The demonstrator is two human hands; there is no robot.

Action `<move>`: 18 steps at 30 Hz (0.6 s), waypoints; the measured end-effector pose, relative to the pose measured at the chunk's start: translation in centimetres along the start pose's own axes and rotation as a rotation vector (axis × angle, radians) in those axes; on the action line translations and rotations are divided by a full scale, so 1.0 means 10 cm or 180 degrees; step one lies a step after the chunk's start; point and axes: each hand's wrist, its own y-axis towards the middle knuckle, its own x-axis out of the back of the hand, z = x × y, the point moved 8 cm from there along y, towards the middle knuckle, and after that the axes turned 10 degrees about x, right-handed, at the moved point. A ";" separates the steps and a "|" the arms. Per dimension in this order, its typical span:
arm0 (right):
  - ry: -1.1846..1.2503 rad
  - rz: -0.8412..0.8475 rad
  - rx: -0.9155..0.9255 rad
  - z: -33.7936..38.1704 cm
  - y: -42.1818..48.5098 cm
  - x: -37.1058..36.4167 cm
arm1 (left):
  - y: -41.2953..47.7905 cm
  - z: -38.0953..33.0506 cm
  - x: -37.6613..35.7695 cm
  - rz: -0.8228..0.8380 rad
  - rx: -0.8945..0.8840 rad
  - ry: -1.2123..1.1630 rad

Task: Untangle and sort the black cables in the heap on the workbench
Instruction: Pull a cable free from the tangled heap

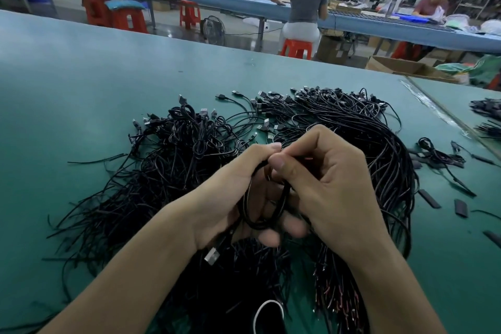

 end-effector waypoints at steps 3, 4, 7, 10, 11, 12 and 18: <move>-0.0048 -0.0057 -0.0030 -0.03 0.00 0.05 | -0.01 0.04 0.04 -0.0233 -0.0016 0.0737; -0.0158 -0.0065 -0.0031 -0.03 0.00 0.06 | -0.04 0.04 0.07 -0.0314 -0.0105 0.0861; -0.0164 -0.0059 -0.0126 -0.09 0.00 0.03 | -0.07 0.02 0.16 -0.0323 -0.0243 0.0960; -0.0029 0.0046 -0.0201 -0.09 -0.01 -0.01 | -0.05 0.00 0.22 -0.0345 -0.0314 0.1046; -0.0076 0.0066 -0.0201 -0.10 -0.01 0.00 | -0.06 -0.02 0.24 -0.0422 -0.0374 0.1015; -0.0147 0.0074 -0.0251 -0.13 -0.01 0.02 | -0.06 -0.03 0.28 -0.0537 -0.0441 0.0974; -0.1461 0.1261 -0.1179 -0.57 -0.22 -0.06 | -0.12 -0.18 0.55 -0.1217 -0.0894 0.0366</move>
